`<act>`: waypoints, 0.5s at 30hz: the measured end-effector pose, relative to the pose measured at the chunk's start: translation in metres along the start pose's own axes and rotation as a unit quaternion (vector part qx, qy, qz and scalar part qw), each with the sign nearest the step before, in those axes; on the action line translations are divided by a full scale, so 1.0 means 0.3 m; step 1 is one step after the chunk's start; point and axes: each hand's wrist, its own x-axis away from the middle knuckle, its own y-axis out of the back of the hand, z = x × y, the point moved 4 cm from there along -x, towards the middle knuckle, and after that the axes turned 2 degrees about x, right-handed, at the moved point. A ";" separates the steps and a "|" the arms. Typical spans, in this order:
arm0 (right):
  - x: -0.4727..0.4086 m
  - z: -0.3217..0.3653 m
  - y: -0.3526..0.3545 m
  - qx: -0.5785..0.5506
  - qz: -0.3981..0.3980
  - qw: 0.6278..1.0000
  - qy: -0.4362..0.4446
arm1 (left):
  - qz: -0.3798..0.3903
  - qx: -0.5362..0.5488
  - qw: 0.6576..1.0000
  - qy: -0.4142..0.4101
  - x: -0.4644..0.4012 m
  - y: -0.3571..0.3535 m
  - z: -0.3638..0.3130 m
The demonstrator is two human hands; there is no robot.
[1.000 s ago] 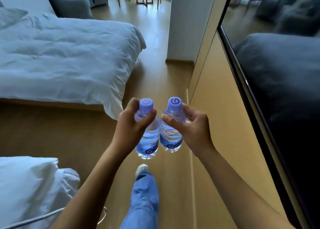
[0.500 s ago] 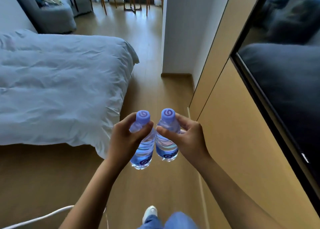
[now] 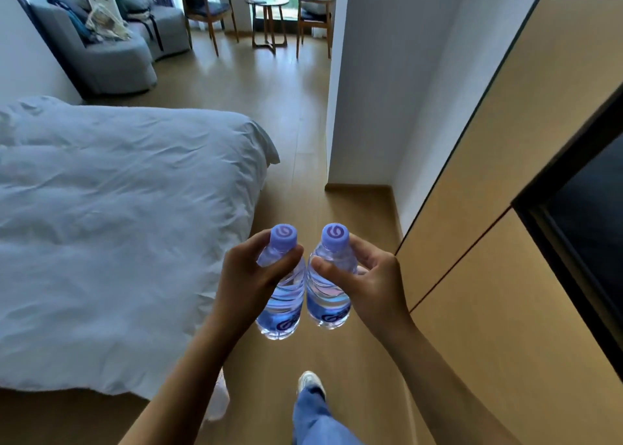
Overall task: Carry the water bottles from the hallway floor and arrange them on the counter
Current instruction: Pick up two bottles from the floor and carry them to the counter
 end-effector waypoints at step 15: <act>-1.102 -0.018 -0.100 -0.001 0.016 0.999 0.035 | -0.041 -0.004 0.999 -0.027 -1.067 0.003 0.191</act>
